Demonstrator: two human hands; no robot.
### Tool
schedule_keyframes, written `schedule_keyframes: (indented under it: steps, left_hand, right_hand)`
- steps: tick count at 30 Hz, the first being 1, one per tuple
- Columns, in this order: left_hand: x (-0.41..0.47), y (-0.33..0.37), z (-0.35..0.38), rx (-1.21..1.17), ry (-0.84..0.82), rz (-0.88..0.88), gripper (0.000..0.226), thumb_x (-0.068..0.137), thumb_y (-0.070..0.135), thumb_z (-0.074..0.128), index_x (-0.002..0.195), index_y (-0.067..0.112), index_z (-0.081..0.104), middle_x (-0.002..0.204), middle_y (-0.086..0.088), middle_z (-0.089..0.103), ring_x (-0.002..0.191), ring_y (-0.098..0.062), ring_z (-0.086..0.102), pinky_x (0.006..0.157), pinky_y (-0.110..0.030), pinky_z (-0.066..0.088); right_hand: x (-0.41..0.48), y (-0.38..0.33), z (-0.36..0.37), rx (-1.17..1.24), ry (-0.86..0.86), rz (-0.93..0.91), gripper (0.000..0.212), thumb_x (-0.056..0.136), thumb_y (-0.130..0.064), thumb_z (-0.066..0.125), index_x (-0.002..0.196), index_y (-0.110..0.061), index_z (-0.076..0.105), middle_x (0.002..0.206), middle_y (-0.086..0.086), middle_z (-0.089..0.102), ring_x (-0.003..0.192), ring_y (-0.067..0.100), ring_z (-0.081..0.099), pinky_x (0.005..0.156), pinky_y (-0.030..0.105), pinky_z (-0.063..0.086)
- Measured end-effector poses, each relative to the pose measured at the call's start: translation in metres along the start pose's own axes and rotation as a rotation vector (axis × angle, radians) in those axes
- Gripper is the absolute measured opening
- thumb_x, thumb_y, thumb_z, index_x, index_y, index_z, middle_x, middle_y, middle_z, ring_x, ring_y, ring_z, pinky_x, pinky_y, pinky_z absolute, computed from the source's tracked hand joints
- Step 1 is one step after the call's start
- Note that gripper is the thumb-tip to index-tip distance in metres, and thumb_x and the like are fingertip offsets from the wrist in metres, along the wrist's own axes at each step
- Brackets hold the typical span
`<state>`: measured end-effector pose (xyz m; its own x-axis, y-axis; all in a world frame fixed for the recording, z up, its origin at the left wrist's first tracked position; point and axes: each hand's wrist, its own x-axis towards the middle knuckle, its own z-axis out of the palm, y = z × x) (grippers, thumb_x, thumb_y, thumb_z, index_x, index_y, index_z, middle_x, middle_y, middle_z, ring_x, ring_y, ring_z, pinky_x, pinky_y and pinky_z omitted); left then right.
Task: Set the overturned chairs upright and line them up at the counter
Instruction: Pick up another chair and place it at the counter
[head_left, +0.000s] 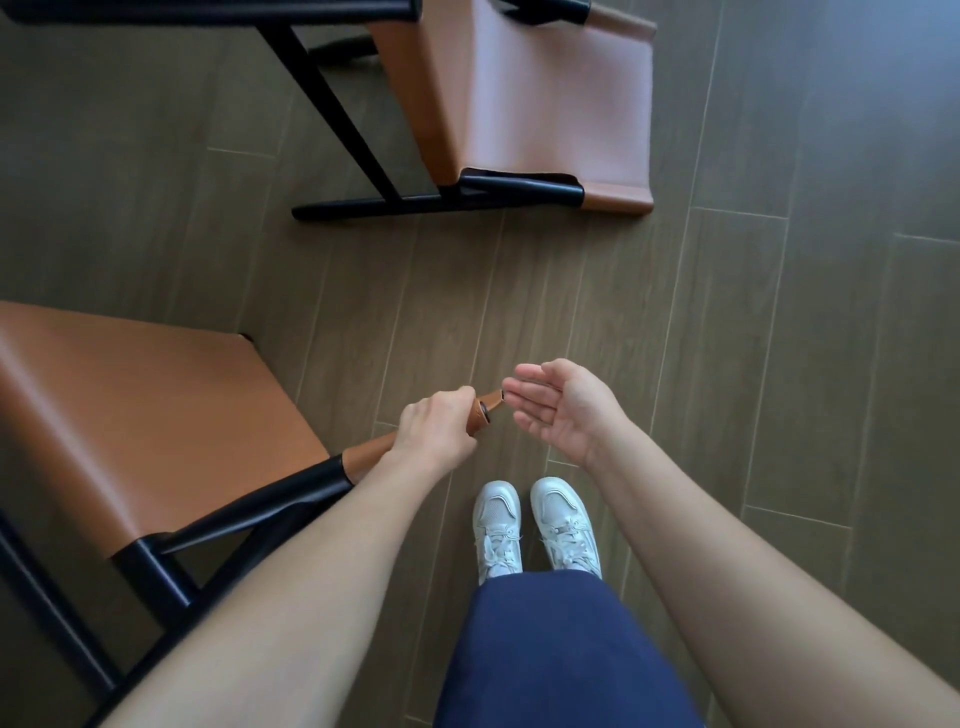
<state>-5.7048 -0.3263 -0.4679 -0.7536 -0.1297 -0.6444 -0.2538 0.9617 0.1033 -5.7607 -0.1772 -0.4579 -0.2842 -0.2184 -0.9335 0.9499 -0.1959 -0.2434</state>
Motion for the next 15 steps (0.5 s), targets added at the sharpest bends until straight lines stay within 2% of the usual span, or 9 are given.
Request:
schedule_keyframes:
  steps: [6,11,13,15]
  left_hand:
    - [-0.020,-0.011,-0.015,-0.029,-0.006,0.012,0.021,0.084,0.022,0.064,0.101,0.017,0.053,0.102,-0.010,0.066,0.097,-0.035,0.062,0.075,-0.034,0.044]
    - [-0.051,-0.029,-0.043,-0.095,0.037,0.006,0.017,0.082,0.026,0.065,0.096,0.019,0.057,0.093,-0.008,0.067,0.090,-0.033,0.062,0.078,-0.038,0.051]
    - [-0.067,-0.042,-0.059,-0.105,0.077,-0.009,0.018,0.080,0.028,0.067,0.095,0.022,0.058,0.091,-0.006,0.067,0.087,-0.031,0.063,0.075,-0.036,0.050]
    - [-0.085,-0.056,-0.076,-0.138,0.134,-0.027,0.018,0.078,0.028,0.068,0.094,0.025,0.059,0.088,-0.003,0.068,0.086,-0.030,0.063,0.075,-0.035,0.049]
  right_hand:
    - [-0.015,0.004,0.011,-0.005,0.029,0.074,0.026,0.096,-0.012,0.040,0.094,-0.006,0.065,0.094,0.012,0.073,0.090,0.024,0.068,0.076,0.031,0.052]
    - [-0.029,0.014,0.029,-0.052,0.071,0.123,0.026,0.096,-0.011,0.038,0.097,-0.005,0.063,0.106,0.015,0.071,0.084,0.024,0.067,0.072,0.031,0.051]
    - [-0.035,0.021,0.040,-0.103,0.106,0.136,0.027,0.097,-0.013,0.038,0.098,-0.004,0.063,0.107,0.016,0.070,0.088,0.026,0.067,0.071,0.033,0.051]
    - [-0.045,0.028,0.055,-0.125,0.102,0.153,0.028,0.100,-0.016,0.036,0.104,-0.002,0.061,0.112,0.018,0.069,0.100,0.031,0.067,0.077,0.036,0.051]
